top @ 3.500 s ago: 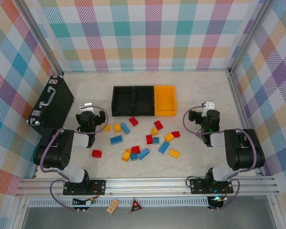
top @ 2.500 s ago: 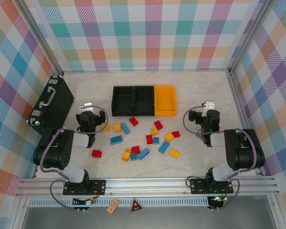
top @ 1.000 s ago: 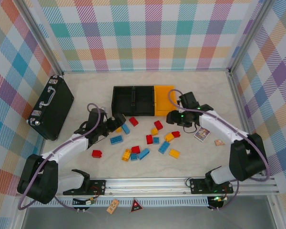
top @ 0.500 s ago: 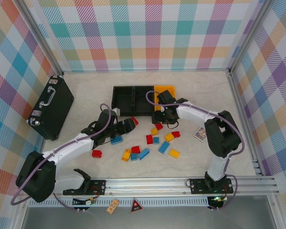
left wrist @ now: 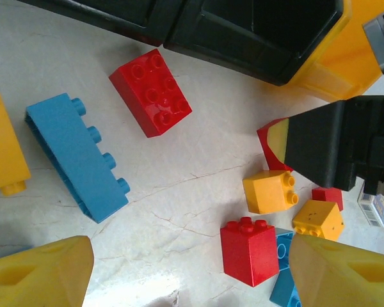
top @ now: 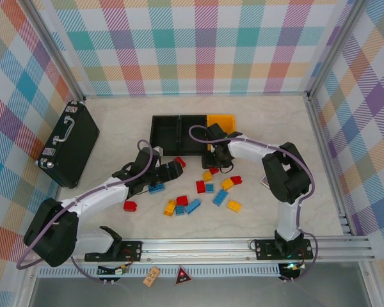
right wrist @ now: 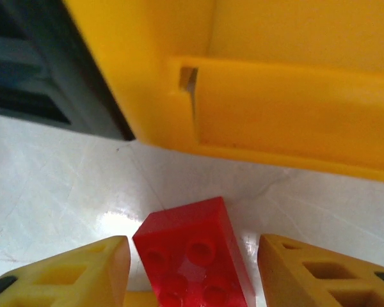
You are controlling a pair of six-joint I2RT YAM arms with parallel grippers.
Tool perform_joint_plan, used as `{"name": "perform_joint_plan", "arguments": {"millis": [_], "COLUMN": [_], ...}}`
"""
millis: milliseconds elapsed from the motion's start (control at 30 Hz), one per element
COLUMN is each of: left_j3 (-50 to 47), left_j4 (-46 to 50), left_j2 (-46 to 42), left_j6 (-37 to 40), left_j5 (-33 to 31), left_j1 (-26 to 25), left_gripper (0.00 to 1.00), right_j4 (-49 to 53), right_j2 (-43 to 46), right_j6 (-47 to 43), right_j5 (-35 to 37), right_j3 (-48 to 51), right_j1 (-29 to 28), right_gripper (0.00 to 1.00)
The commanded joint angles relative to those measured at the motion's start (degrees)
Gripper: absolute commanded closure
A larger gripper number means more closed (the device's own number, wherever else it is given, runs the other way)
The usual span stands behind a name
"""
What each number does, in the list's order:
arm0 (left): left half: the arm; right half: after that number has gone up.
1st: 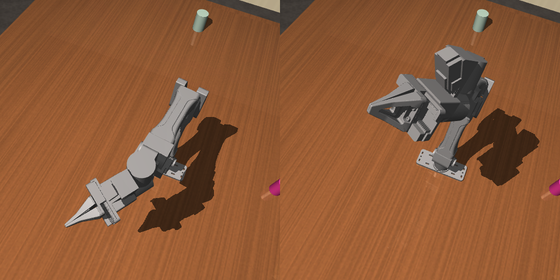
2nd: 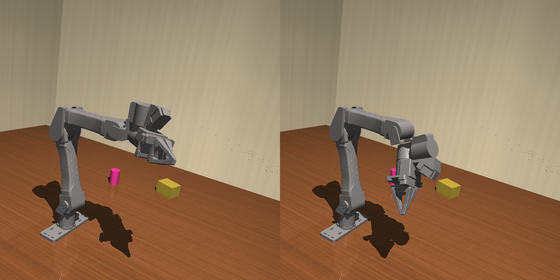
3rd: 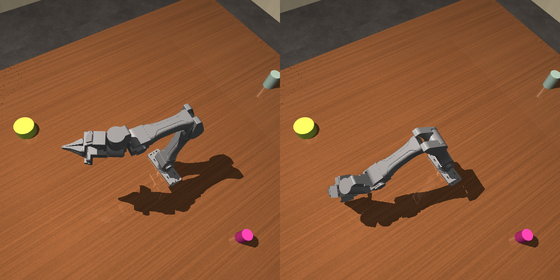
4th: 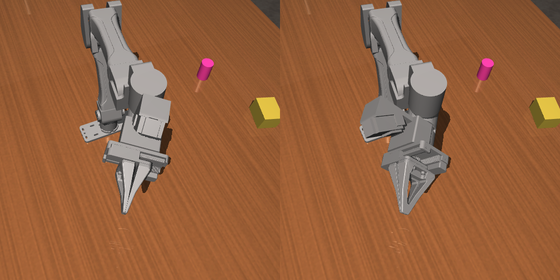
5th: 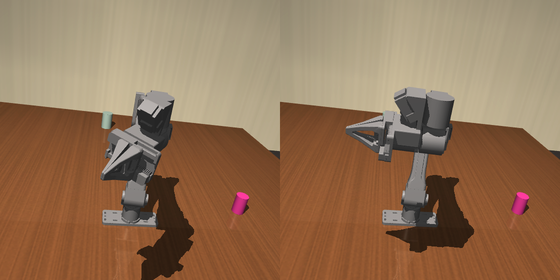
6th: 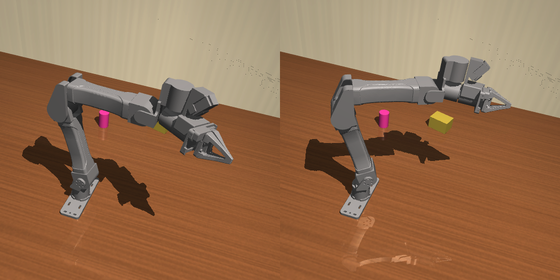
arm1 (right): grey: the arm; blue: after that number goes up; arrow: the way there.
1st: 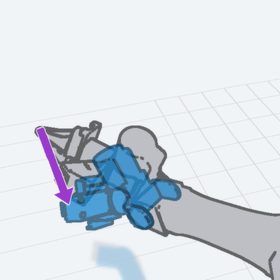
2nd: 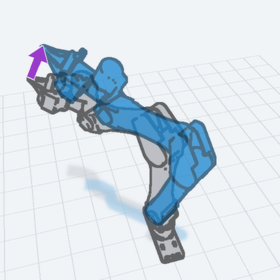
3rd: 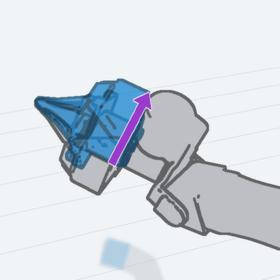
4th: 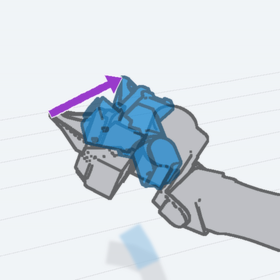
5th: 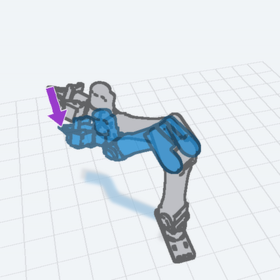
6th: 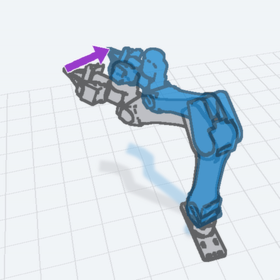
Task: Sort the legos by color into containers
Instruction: Pick up the lego from the center of the table, then place the lego in the container.
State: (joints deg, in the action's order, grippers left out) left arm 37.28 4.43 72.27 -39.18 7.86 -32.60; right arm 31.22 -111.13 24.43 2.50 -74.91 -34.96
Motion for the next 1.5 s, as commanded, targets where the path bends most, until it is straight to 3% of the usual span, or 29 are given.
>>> {"name": "perform_joint_plan", "arguments": {"millis": [0, 133, 267, 467, 867, 1467], "left_j3": [2.3, 2.6, 2.8, 3.0, 6.0, 7.1], "left_j4": [-0.1, -0.1, 0.0, 0.0, 0.0, -0.2], "left_j2": [0.8, 1.4, 1.5, 1.5, 2.5, 2.7], "left_j6": [0.7, 0.8, 0.8, 0.8, 1.9, 1.5], "left_j5": [0.1, 0.2, 0.0, 0.0, -0.3, -0.9], "left_j1": [-0.8, -1.1, -1.3, -1.4, -2.6, -5.1], "left_gripper": [0.21, 0.22, 0.22, 0.24, 0.24, 0.24], "right_j4": [2.3, 2.7, 3.0, 3.9, 9.0, 17.2], "right_j2": [-1.4, -2.2, -2.0, 1.8, 6.2, -9.7], "right_j6": [-0.6, -0.8, -0.9, -1.2, -0.7, 1.4], "right_j5": [1.8, 2.0, 2.4, 3.2, 6.3, 10.2], "right_j3": [-1.6, -1.9, -1.8, -1.6, -7.3, -29.6], "right_j1": [-0.5, -0.5, -0.8, -0.8, 0.8, 7.5], "right_gripper": [0.48, 0.48, 0.63, 0.72, 0.72, 0.70]}}
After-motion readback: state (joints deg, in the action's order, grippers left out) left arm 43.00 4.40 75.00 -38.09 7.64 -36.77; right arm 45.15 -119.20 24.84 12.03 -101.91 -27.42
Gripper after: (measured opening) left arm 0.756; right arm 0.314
